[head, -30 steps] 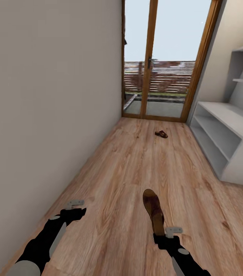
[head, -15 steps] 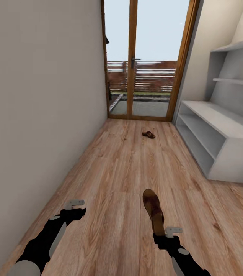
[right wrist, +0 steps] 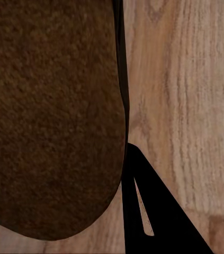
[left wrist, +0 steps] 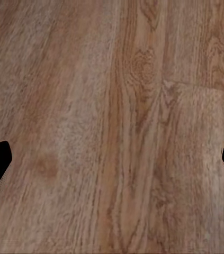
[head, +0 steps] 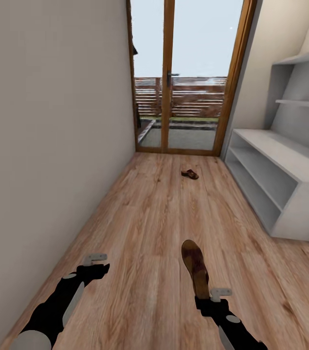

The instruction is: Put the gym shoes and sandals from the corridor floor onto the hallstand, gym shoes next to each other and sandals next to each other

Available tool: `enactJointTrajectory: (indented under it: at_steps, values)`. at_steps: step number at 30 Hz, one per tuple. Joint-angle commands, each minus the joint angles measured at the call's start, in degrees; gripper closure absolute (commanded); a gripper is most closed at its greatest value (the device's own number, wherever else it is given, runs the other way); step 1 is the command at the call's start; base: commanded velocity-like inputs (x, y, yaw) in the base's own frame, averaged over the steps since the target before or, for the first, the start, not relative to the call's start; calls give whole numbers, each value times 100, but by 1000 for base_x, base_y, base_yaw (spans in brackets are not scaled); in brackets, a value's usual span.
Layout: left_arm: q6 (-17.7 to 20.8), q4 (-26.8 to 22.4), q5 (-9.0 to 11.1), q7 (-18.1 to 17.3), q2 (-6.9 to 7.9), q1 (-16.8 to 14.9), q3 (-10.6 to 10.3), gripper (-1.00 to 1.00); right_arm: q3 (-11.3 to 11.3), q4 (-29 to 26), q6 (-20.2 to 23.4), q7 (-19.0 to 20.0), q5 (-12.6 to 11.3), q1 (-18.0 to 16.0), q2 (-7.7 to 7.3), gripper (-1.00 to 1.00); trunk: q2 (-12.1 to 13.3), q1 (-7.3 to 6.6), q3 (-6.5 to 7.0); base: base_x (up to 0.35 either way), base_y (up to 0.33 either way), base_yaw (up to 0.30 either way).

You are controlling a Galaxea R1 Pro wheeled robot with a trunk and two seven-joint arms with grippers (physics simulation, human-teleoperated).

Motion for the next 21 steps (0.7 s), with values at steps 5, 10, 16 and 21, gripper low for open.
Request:
enactJointTrajectory:
  at_steps: [5,10,16,21]
  values:
    - [31,-7,59,7,5,-1,-15,-100,-12,0,7,5,-19,-2,-5,100,-2,2,-5,282,0,0]
    - [31,-7,59,7,5,-1,-16,-100,-7,-7,7,5,-19,-2,-2,100,-2,2,-4,282,0,0]
    - [31,-7,59,7,5,-1,-18,-100,-5,-8,7,5,-19,-2,1,100,-2,2,25,282,0,-100]
    - [31,-7,59,7,5,-1,-20,-100,-5,-8,7,5,-19,-3,1,100,-2,2,56,281,0,-205]
